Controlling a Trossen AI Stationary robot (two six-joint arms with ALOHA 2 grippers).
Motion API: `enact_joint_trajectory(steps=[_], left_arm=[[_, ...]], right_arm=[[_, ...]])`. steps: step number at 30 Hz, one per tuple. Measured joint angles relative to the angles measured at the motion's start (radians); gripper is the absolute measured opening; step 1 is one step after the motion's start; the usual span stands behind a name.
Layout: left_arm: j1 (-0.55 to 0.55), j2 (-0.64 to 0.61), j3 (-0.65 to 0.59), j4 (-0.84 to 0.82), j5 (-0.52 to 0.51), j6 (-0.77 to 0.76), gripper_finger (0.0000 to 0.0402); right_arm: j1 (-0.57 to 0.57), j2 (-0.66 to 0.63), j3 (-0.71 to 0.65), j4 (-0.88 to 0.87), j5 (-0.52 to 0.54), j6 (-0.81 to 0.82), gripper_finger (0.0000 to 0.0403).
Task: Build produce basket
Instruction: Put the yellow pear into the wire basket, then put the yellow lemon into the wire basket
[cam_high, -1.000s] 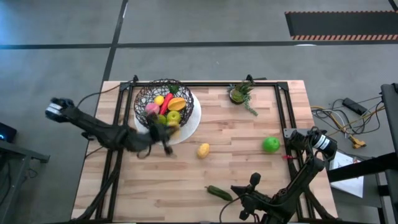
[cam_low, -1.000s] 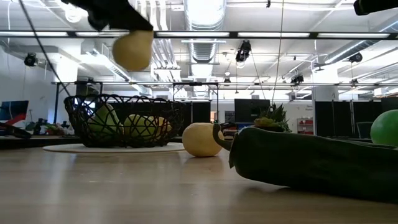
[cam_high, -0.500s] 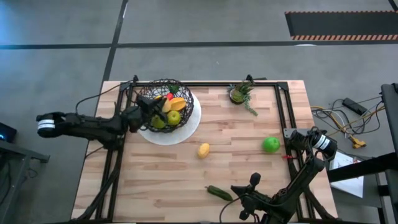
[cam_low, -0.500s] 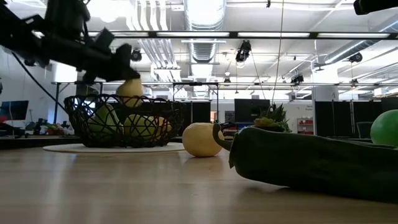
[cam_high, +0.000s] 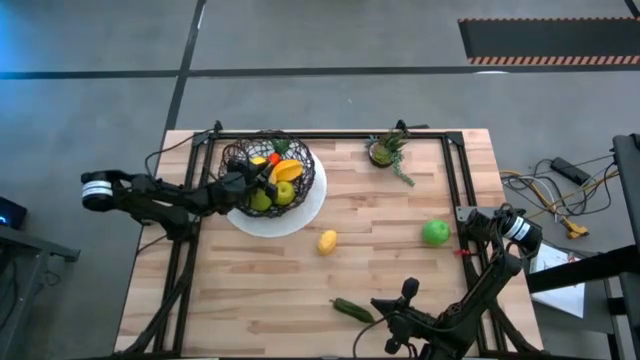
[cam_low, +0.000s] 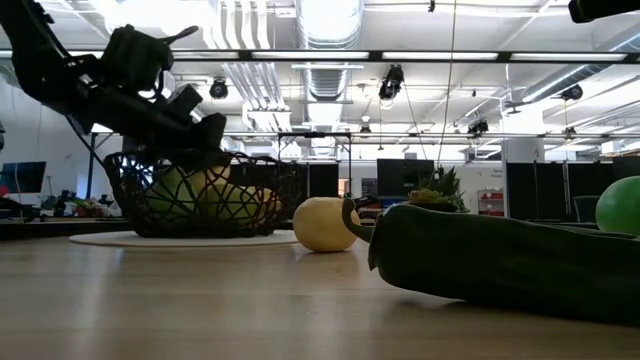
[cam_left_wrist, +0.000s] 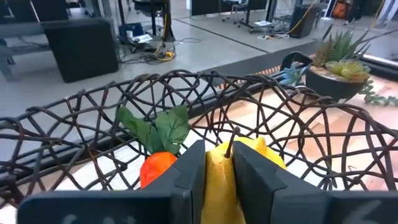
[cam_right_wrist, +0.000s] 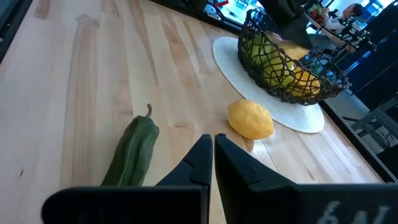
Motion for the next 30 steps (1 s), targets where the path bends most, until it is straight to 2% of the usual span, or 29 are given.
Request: enact_joint_trajectory(steps=[6, 14, 20, 23, 26, 30], left_arm=[[0.000, -0.007, 0.000, -0.008, 0.013, -0.008, 0.0083], [0.000, -0.132, 0.001, -0.046, 0.137, 0.022, 0.0164], [-0.023, -0.289, 0.049, -0.321, 0.204, 0.086, 0.0201], [-0.081, -0.351, 0.096, -0.447, 0.205, 0.115, 0.0200], [-0.189, -0.377, 0.144, -0.496, 0.188, 0.188, 0.0192], [-0.398, -0.341, 0.209, -0.507, 0.056, 0.263, 0.0177]], right_arm=[[0.000, 0.000, 0.000, 0.003, 0.000, 0.000, 0.0009], [0.000, 0.000, 0.000, 0.004, -0.001, 0.000, 0.0009], [0.000, 0.000, 0.000, 0.003, -0.002, 0.000, 0.0009], [-0.003, 0.000, 0.000, 0.002, -0.004, -0.002, 0.0009], [-0.010, 0.000, 0.000, 0.000, -0.004, -0.027, 0.0009], [-0.012, 0.000, 0.000, -0.004, -0.005, -0.035, 0.0009]])
